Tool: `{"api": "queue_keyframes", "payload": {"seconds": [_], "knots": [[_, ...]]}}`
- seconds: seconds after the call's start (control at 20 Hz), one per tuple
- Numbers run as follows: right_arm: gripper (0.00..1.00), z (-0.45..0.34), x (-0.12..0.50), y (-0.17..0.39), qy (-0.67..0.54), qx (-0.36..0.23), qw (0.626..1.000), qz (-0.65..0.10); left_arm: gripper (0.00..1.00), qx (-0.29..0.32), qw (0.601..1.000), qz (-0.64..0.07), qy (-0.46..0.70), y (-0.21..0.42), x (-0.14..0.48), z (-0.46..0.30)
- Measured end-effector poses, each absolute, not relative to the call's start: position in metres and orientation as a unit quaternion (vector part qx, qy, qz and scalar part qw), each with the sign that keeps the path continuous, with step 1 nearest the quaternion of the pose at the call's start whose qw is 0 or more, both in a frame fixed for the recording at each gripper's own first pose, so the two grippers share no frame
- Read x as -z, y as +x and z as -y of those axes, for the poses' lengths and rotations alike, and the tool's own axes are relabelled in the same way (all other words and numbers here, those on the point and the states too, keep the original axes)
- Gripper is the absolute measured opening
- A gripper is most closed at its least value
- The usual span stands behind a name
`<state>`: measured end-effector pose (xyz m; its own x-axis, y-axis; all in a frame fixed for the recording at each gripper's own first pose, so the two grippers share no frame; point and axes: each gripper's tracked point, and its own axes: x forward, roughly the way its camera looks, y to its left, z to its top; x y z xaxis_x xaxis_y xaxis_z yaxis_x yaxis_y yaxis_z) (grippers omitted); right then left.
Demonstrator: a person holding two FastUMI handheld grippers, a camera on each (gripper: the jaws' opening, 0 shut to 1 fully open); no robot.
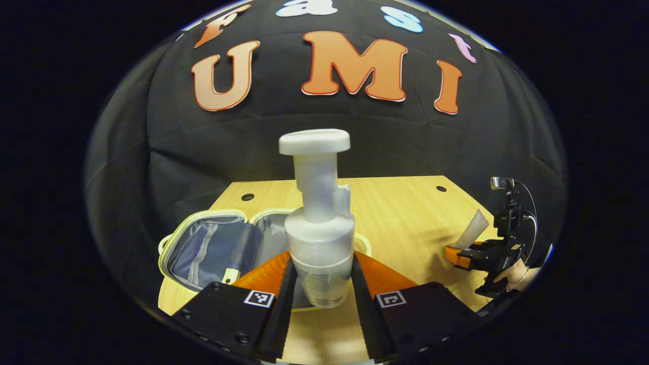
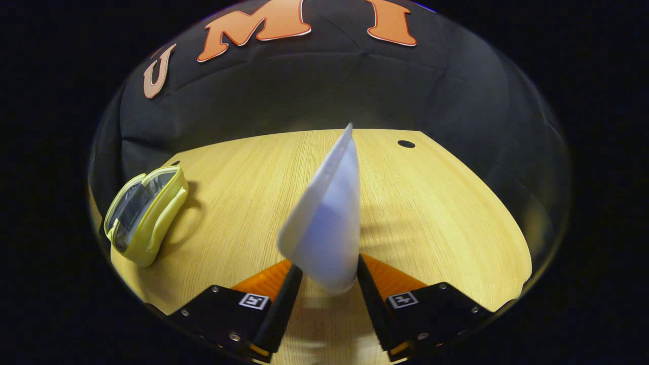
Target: First open the suitcase, pack the skin care products into it, and then close the suitcase.
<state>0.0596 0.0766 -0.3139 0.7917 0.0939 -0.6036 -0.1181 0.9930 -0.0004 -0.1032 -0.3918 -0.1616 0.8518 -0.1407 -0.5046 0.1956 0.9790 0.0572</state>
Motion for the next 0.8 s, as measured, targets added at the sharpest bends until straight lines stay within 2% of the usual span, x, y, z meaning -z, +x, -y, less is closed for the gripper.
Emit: {"api": "queue_keyframes", "payload": {"seconds": [0.1,0.2,0.5,0.8], "knots": [[0.52,-0.079,0.312,0.061,-0.004,-0.057,0.945,-0.321,0.58,0.081,0.960,-0.264,0.050,-0.103,0.162,0.381],[0.49,-0.082,0.309,0.061,0.015,-0.053,0.942,-0.330,0.59,0.080,0.959,-0.269,0.046,-0.101,0.163,0.372],[0.45,-0.122,0.255,0.043,0.029,-0.098,0.943,-0.317,0.58,0.114,0.945,-0.302,0.056,-0.073,0.150,0.333],[0.45,-0.184,0.209,0.020,0.090,-0.145,0.932,-0.321,0.58,0.187,0.893,-0.400,0.089,-0.030,0.186,0.314]]}}
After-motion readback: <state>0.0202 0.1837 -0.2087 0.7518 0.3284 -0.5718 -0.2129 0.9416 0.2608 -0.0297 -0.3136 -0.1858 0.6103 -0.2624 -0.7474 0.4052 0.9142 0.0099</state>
